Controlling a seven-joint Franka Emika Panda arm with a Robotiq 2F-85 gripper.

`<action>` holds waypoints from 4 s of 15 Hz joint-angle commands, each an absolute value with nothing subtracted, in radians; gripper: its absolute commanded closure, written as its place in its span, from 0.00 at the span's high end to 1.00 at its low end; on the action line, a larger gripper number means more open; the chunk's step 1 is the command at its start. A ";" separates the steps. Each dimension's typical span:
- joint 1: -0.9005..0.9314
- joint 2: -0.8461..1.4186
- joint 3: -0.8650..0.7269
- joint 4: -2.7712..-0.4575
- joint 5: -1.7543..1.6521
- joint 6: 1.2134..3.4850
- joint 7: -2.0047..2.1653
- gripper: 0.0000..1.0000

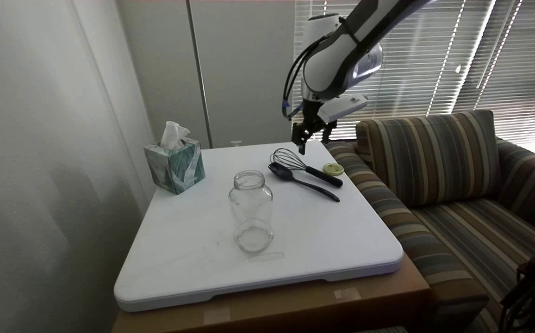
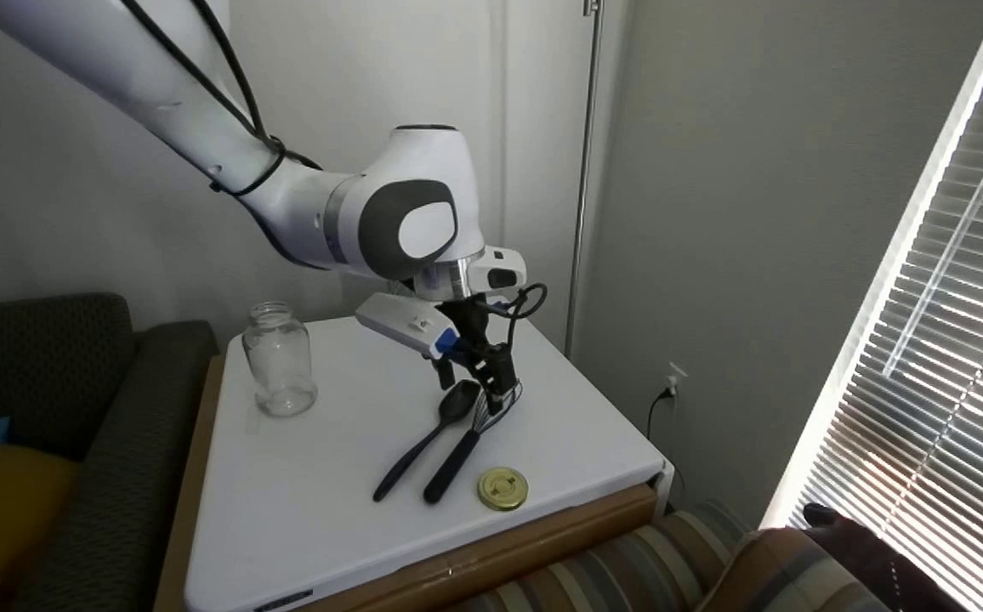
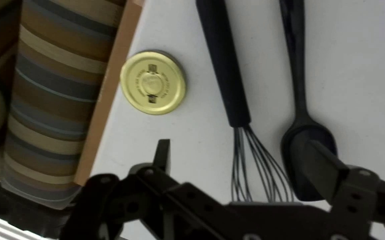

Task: Pick the black spoon then put it back on the table, then pick the bottle top and put it on the bottle

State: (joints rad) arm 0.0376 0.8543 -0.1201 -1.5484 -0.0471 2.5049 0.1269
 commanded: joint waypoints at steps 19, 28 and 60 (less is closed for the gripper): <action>-0.121 0.898 -0.078 -1.658 0.125 2.700 0.151 1.00; -0.168 1.058 -0.062 -1.396 0.139 2.619 0.157 1.00; -0.140 1.103 -0.095 -1.337 0.195 2.398 0.385 0.42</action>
